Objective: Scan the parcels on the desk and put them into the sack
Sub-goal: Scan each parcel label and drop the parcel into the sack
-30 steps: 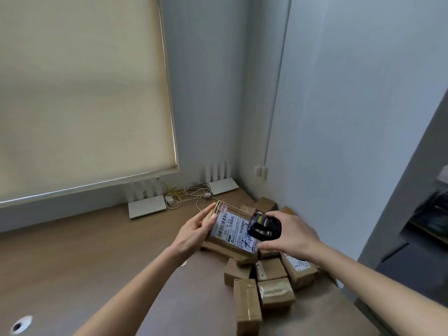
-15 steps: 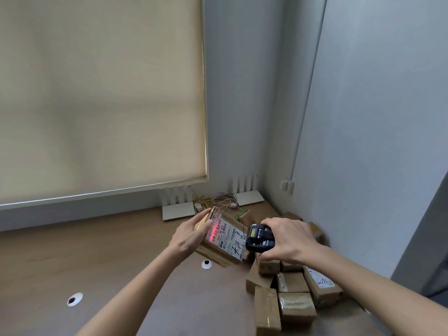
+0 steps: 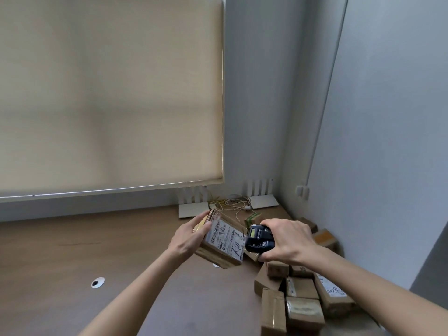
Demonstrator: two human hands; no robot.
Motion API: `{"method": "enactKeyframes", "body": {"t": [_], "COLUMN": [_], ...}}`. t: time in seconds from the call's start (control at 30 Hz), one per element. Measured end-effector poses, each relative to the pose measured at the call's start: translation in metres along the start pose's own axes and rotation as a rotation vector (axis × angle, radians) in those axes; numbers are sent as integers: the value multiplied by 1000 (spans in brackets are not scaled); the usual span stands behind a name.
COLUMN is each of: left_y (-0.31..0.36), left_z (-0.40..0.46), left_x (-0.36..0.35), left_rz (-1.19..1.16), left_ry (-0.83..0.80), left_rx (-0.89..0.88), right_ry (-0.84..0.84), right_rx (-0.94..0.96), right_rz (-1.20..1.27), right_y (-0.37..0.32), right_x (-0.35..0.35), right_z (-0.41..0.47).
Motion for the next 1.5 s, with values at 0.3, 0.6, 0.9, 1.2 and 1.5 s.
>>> {"method": "enactKeyframes", "body": {"t": [0.3,0.6,0.9,1.2,1.5], "left_y": [-36,-106,-169,-246,-325], "left_z": [-56,-181,-389,-633,-791], "left_x": [49,181,377,524,590], "left_rz": [-228,-497,-512,-299,-314], "left_ry": [180,499,777,1065,1334], "left_rx": [145,282,305,308,425], "right_ry": [-208,-326,-354,-427,-550], "right_rx": [36,290,648,1023,1310], "right_rz": [475,793,833,811,695], "right_y": [-64,-252,-528,-813,-1016], "right_x": [-32,-45,16,60,48], "right_z": [16,20,-32,-155,-261]}}
Point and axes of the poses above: each hand's wrist, its own z-axis towards the middle knuckle, its own x-axis out of the back of the hand, y = z × x, the point moved 4 cm from there along z, towards the middle knuckle, and after that the axes turned 7 degrees about -z, right-handed, at the moved point
